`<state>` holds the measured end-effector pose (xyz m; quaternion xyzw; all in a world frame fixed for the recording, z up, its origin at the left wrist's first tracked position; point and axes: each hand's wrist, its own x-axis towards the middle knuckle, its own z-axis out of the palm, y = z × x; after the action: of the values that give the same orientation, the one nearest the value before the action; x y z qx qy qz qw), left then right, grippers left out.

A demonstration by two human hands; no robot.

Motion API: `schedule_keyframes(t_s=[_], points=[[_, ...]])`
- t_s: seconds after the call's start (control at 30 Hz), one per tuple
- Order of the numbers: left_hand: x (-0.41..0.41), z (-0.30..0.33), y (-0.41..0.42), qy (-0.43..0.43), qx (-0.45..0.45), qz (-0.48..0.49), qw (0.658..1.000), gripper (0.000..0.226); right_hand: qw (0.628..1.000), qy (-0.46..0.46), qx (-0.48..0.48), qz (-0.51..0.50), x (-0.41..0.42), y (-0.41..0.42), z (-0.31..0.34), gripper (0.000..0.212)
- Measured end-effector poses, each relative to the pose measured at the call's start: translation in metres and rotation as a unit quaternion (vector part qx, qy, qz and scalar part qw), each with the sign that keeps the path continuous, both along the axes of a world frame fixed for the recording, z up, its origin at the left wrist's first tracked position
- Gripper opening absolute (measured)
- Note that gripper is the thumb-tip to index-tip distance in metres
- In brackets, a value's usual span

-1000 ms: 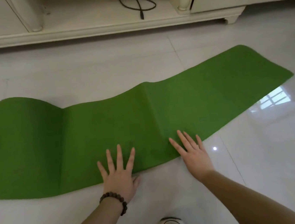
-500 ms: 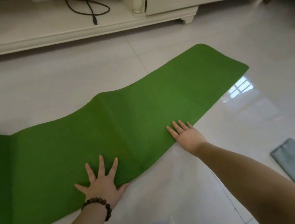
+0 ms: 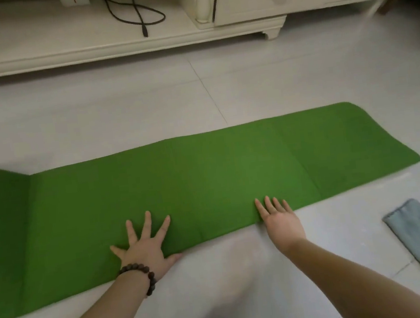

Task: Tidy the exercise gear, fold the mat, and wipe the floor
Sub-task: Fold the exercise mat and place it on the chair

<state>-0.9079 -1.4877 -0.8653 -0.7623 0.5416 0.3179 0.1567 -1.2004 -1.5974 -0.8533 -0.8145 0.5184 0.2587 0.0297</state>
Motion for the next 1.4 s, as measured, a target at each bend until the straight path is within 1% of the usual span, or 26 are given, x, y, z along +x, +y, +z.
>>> schedule_keyframes(t_s=[0.1, 0.17, 0.2, 0.27, 0.37, 0.47, 0.6, 0.7, 0.83, 0.97, 1.1, 1.2, 1.4], points=[[0.005, 0.007, 0.006, 0.003, -0.006, -0.011, 1.000, 0.095, 0.998, 0.001, 0.018, -0.060, 0.011, 0.011, -0.005, 0.068], [0.014, 0.012, 0.018, 0.002, -0.030, 0.002, 1.000, 0.098, 0.996, -0.063, -0.003, -0.065, 0.025, 0.022, -0.010, 0.072], [0.020, 0.015, 0.027, -0.010, -0.041, 0.006, 0.999, 0.099, 0.994, -0.098, -0.008, -0.041, 0.036, 0.029, -0.011, 0.077], [0.040, 0.018, 0.044, -0.045, -0.054, 0.013, 0.997, 0.100, 0.989, -0.144, 0.010, 0.038, 0.068, 0.040, -0.010, 0.084], [0.081, 0.021, 0.071, -0.099, -0.043, 0.032, 0.994, 0.099, 0.965, -0.179, 0.064, 0.181, 0.137, 0.058, -0.006, 0.082], [0.126, 0.022, 0.104, -0.144, -0.013, 0.055, 0.988, 0.097, 0.937, -0.178, 0.104, 0.281, 0.209, 0.080, 0.001, 0.082], [0.182, 0.031, 0.147, -0.190, 0.015, 0.079, 0.978, 0.088, 0.916, -0.149, 0.146, 0.341, 0.288, 0.103, 0.001, 0.082], [0.218, 0.035, 0.165, -0.209, 0.018, 0.044, 0.977, 0.092, 0.919, -0.104, 0.180, 0.336, 0.326, 0.111, -0.006, 0.091], [0.250, 0.029, 0.170, -0.219, -0.004, -0.019, 0.976, 0.106, 0.923, -0.025, 0.196, 0.330, 0.344, 0.116, -0.015, 0.097], [0.270, 0.022, 0.178, -0.216, -0.017, -0.079, 0.973, 0.105, 0.924, 0.012, 0.215, 0.315, 0.349, 0.115, -0.009, 0.100], [0.296, 0.028, 0.189, -0.195, -0.021, -0.084, 0.977, 0.106, 0.926, 0.028, 0.212, 0.312, 0.352, 0.116, -0.003, 0.101], [0.295, 0.034, 0.192, -0.175, -0.010, -0.073, 0.982, 0.101, 0.928, 0.040, 0.210, 0.306, 0.355, 0.117, 0.001, 0.100], [0.278, 0.043, 0.193, -0.153, -0.011, -0.015, 0.988, 0.100, 0.934, 0.043, 0.191, 0.300, 0.358, 0.125, 0.005, 0.086]])
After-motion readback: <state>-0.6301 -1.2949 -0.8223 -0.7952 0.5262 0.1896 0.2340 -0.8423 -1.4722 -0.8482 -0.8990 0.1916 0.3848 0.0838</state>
